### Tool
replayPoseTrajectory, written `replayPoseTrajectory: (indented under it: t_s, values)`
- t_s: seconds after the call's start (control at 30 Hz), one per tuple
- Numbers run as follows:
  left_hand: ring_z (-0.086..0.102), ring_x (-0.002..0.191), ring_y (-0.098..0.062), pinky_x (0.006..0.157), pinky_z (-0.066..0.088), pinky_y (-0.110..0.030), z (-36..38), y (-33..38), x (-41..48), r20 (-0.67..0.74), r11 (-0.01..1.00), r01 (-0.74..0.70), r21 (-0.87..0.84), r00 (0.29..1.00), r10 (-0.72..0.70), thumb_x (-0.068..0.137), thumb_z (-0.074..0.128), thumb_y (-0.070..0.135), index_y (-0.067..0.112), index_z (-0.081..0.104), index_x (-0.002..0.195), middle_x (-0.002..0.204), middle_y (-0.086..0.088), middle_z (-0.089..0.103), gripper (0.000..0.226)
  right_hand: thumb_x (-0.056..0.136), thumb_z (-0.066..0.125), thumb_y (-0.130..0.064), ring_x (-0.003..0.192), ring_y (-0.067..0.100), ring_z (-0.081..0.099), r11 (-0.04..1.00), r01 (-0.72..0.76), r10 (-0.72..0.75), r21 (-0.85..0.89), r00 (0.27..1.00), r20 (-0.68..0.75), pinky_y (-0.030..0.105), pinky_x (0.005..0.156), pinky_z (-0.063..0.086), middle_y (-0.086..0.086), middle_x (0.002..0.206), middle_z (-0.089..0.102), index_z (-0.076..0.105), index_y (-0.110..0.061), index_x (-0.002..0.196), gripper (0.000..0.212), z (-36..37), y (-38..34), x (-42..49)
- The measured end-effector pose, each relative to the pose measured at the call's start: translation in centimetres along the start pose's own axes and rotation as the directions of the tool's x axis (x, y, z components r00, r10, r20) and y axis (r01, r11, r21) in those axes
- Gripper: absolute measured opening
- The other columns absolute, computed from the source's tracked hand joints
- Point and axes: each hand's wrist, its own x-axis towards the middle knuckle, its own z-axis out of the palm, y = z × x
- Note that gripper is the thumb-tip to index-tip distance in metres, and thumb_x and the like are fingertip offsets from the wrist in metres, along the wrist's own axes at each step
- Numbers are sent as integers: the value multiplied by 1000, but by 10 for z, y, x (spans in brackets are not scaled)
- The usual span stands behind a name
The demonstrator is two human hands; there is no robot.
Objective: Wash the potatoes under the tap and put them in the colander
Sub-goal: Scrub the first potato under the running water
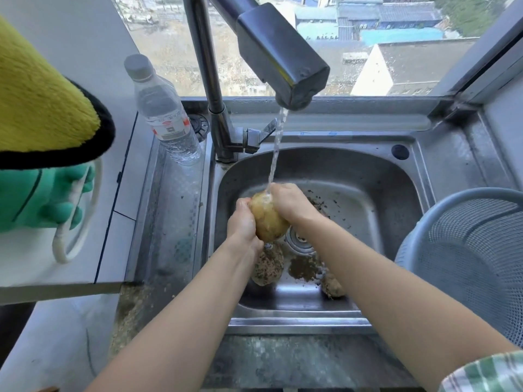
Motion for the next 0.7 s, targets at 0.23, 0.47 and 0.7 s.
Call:
replayPoseTrajectory:
  t_s: [0.23, 0.47, 0.7]
  values:
    - [67, 88, -32, 59, 58, -42, -6, 8, 5, 55, 998, 51, 36, 997, -53, 96, 48, 40, 14, 63, 106, 105, -17, 66, 32, 100, 41, -39, 126, 21, 52, 976, 158, -170, 147, 983, 70, 41, 112, 37, 7, 136, 58, 58, -18, 132, 42, -1, 10, -11]
    - [67, 90, -28, 71, 57, -42, -1, 6, -12, 154, 990, 30, 137, 987, -51, 97, 46, 58, 14, 60, 118, 110, -15, 67, 50, 100, 40, -27, 109, 28, 61, 906, -77, 57, 416, 997, 59, 43, 95, 53, 9, 113, 66, 70, -24, 91, 31, -2, 5, -1]
    - [72, 101, -28, 79, 59, -41, 3, 4, -4, 161, 995, -95, 32, 983, 89, 83, 63, 54, 13, 69, 116, 114, -12, 74, 53, 106, 31, -28, 149, 16, 21, 941, 330, -332, 70, 943, 18, 32, 123, 12, 3, 159, 30, 32, -12, 152, 48, 23, 18, -26]
